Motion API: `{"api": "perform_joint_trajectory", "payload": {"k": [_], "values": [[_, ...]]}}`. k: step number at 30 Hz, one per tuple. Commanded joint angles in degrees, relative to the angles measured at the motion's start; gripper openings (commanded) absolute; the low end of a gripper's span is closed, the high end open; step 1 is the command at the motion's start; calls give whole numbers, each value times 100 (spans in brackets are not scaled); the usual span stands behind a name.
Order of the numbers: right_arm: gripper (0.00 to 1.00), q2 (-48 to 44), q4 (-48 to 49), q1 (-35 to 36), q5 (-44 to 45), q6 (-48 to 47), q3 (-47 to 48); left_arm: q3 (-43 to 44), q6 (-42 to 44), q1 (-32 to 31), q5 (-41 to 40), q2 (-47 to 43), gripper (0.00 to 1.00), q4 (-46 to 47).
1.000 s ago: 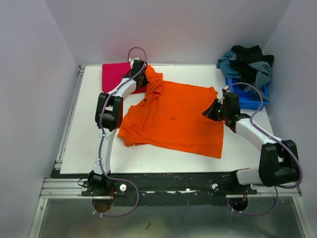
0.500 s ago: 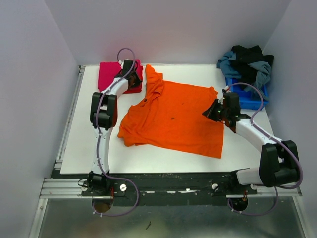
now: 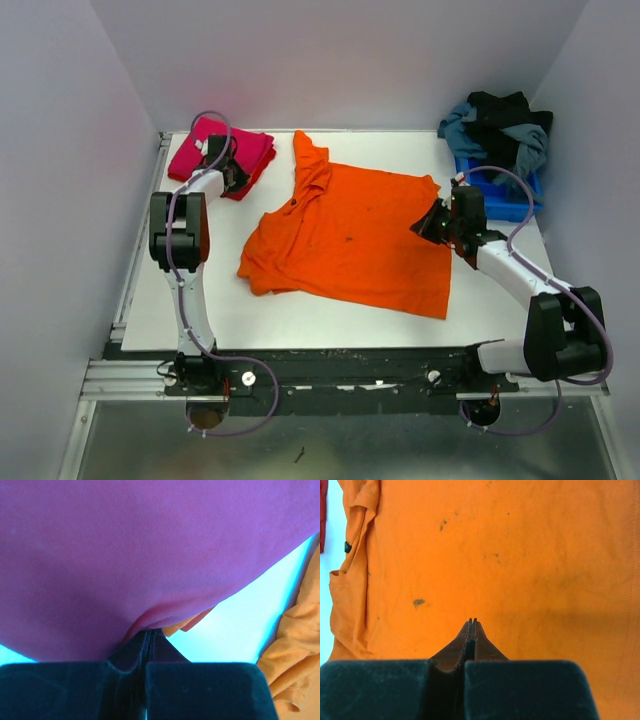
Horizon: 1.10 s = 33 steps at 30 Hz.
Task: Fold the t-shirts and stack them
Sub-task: Flatten out the tshirt
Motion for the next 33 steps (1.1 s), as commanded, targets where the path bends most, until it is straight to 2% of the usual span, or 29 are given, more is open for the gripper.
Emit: {"api": "perform_joint_trajectory", "payload": {"k": [1,2,3,6,7,9,13,18,22,27,31,33], "values": [[1,-195,-60,39,224,-17,-88,-399,297,62,172,-309,0,121],[1,-213,-69,39,250,-34,-106,-549,280,53,427,-441,2,323],[1,-213,-60,39,259,-43,-115,-733,263,53,673,-633,9,568],[1,-195,-78,39,260,-61,-97,-1024,428,-253,781,-1143,42,834],[1,-178,-78,39,225,-61,-88,-1068,508,-385,711,-1276,48,817],[1,-151,-78,39,189,-79,-79,-1104,701,-605,667,-1469,54,843],[1,-108,-60,39,163,-87,-79,-903,1149,-966,754,-1418,57,800],[1,-125,-43,39,163,-96,-71,133,1536,-1369,913,-602,60,80],[1,-125,-43,39,154,-105,-71,986,1949,-1713,799,32,58,-483],[1,-90,-43,39,136,-114,-62,1611,2047,-1792,561,533,57,-905],[1,-72,-34,39,119,-114,-53,1902,2012,-1810,710,806,45,-1169],[1,-55,-34,39,119,-105,-44,1911,2003,-1810,798,833,34,-1231]]}}
